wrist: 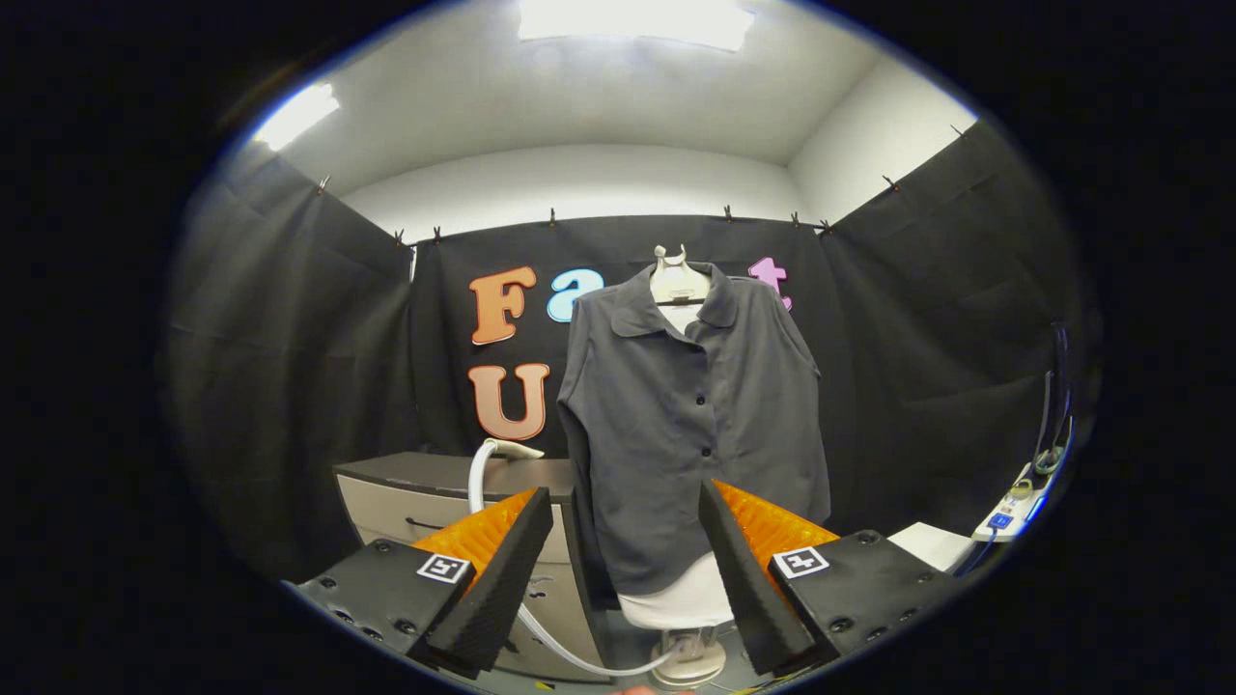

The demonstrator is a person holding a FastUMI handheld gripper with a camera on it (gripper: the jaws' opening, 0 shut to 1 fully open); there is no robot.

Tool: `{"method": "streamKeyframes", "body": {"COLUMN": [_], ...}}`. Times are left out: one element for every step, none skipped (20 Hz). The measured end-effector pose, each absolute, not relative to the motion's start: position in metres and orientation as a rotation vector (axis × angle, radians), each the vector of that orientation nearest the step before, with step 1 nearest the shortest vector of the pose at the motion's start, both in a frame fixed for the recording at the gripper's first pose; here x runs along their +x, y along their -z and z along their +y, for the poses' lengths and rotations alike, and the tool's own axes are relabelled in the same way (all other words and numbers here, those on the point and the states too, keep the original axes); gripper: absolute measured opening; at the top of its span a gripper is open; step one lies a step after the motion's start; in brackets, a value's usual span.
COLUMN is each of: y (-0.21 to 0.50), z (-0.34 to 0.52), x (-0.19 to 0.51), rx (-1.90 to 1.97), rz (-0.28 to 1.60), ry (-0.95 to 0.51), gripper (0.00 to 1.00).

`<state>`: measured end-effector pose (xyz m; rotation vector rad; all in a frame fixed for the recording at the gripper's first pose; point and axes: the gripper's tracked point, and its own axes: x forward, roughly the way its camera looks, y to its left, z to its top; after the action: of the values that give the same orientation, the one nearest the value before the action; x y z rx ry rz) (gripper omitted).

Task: Iron the clothes twice with a garment steamer, once on the left side and once on the right side.

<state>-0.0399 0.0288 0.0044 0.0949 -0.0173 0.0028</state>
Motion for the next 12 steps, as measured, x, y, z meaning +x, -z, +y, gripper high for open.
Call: {"method": "streamKeyframes", "body": {"y": [-0.003,-0.001,-0.001,0.001,0.0,-0.005,-0.014,-0.025,-0.037,-0.049,-0.061,-0.072], "z": [0.032,0.038,0.044,0.044,0.046,0.051,0.058,0.069,0.082,0.095,0.109,0.125], "x": [-0.04,-0.038,-0.032,-0.024,-0.014,-0.002,0.011,0.024,0.04,0.057,0.076,0.095], "rx": [0.099,0.103,0.108,0.099,0.085,0.075,0.068,0.062,0.051,0.034,0.018,-0.003], "rz": [-0.007,0.003,0.015,0.037,0.057,0.069,0.075,0.077,0.082,0.088,0.091,0.094], "ry": [-0.009,-0.033,-0.044,-0.049,-0.056,-0.069,-0.087,-0.115,-0.145,-0.169,-0.196,-0.221], "gripper": [0.99,0.99,0.99,0.99,0.99,0.99,0.99,0.99,0.99,0.99,0.99,0.99]}}
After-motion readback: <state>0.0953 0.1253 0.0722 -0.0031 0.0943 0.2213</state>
